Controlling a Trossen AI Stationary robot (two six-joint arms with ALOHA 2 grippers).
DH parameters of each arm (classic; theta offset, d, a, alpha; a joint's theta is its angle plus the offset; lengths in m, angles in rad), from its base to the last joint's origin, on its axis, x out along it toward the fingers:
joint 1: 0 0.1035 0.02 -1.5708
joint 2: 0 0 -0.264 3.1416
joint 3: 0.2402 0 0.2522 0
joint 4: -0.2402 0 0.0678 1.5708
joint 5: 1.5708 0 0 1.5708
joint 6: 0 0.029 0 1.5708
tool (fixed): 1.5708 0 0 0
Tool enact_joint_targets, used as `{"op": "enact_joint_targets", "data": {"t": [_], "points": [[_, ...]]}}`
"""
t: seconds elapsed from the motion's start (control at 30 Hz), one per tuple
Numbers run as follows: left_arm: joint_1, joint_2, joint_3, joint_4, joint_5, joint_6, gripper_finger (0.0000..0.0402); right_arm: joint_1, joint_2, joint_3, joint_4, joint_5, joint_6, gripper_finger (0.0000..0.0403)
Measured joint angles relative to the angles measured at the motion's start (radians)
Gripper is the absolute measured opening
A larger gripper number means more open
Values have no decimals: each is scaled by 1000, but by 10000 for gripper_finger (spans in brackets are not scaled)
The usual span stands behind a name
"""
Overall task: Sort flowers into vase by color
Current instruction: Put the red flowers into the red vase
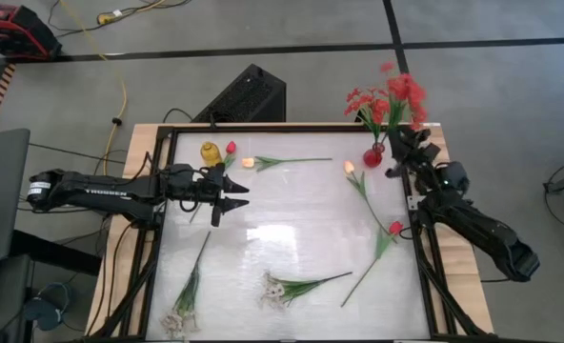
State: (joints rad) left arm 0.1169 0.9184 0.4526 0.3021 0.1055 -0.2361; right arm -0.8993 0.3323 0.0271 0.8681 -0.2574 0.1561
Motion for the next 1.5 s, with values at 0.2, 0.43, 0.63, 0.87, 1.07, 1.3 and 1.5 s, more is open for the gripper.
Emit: {"op": "enact_joint_targets", "data": {"t": [0.2,0.43,0.63,0.87,1.07,1.3,1.5], "points": [[-31,69,0,222,35,102,173,148,3,53,76,-67,139,17],[-49,242,107,420,81,206,173,391,88,167,79,12,29,17],[-44,380,281,411,97,275,173,579,289,315,87,19,-74,17],[-50,514,446,404,99,353,173,768,599,446,170,23,-206,17],[-50,553,492,411,41,393,173,844,801,507,371,23,-217,18],[-51,554,492,405,66,395,173,851,992,574,540,23,-206,18],[-50,554,492,369,72,381,173,851,1116,663,566,22,-202,19]]}}
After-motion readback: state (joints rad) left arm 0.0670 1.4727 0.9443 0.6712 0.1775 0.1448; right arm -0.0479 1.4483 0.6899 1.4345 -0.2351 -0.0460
